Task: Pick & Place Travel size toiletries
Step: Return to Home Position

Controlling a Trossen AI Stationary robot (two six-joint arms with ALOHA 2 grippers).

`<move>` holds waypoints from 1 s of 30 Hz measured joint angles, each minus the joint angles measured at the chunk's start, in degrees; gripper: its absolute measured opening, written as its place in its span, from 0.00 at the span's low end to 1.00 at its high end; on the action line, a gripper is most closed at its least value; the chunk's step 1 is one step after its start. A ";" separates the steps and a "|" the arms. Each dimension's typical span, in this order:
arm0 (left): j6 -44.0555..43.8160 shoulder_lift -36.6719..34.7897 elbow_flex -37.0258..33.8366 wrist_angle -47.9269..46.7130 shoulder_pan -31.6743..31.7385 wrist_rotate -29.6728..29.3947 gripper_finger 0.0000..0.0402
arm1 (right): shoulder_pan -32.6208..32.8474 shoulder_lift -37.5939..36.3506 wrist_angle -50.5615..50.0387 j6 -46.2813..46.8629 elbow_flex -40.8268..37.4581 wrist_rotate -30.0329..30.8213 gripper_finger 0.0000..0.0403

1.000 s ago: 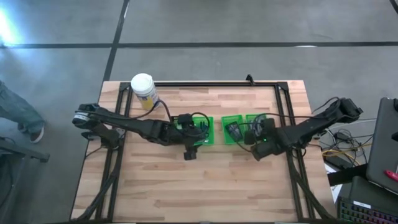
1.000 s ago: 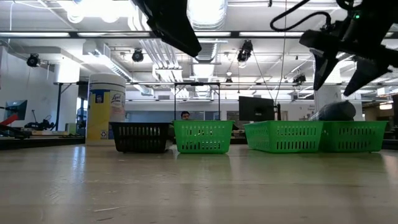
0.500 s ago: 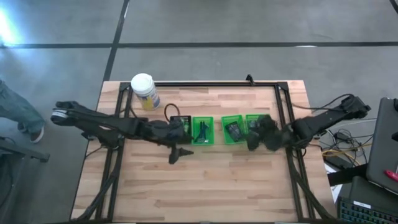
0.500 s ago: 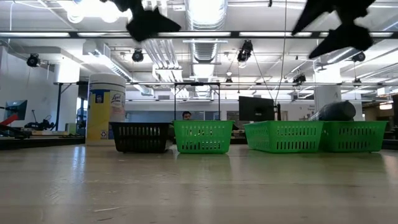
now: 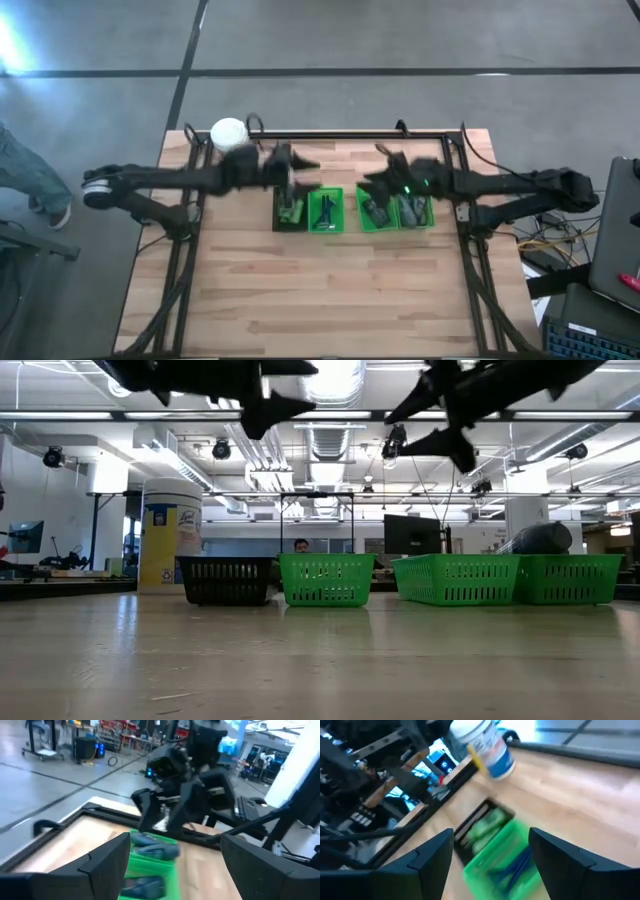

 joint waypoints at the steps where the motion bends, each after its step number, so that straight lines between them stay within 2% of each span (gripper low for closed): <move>1: 0.11 -0.25 0.66 -1.38 3.70 3.99 0.78 | -2.77 1.38 0.01 -1.70 1.32 -2.74 0.63; 3: -0.63 -0.36 1.34 -2.28 10.55 12.04 0.78 | -6.96 3.37 0.14 -6.09 4.11 -4.40 0.61; 6: -2.26 -2.07 1.56 -2.22 20.62 19.74 0.78 | -12.47 4.78 -0.11 -10.61 8.15 -1.14 0.59; 11: 0.30 -5.30 1.55 -3.10 34.85 21.38 0.78 | -19.69 4.77 -8.03 -16.78 13.61 11.42 0.56; 14: 3.87 -7.25 2.27 -2.82 41.35 21.94 0.78 | -22.71 4.58 -11.51 -19.65 15.91 12.92 0.54; 16: 6.43 -8.18 3.09 -2.77 45.01 19.26 0.78 | -24.20 4.64 -11.90 -21.54 16.91 12.90 0.53; 21: 10.37 -9.11 5.07 -2.45 51.81 5.08 0.78 | -29.04 5.47 -10.98 -28.12 18.14 18.57 0.52; 26: 13.04 -9.86 5.17 -1.87 57.06 0.62 0.78 | -31.52 5.27 -5.05 -34.24 17.92 20.08 0.49; 30: 10.92 -10.83 3.91 -2.22 62.43 0.11 0.78 | -32.59 4.71 -2.80 -38.91 17.71 19.04 0.46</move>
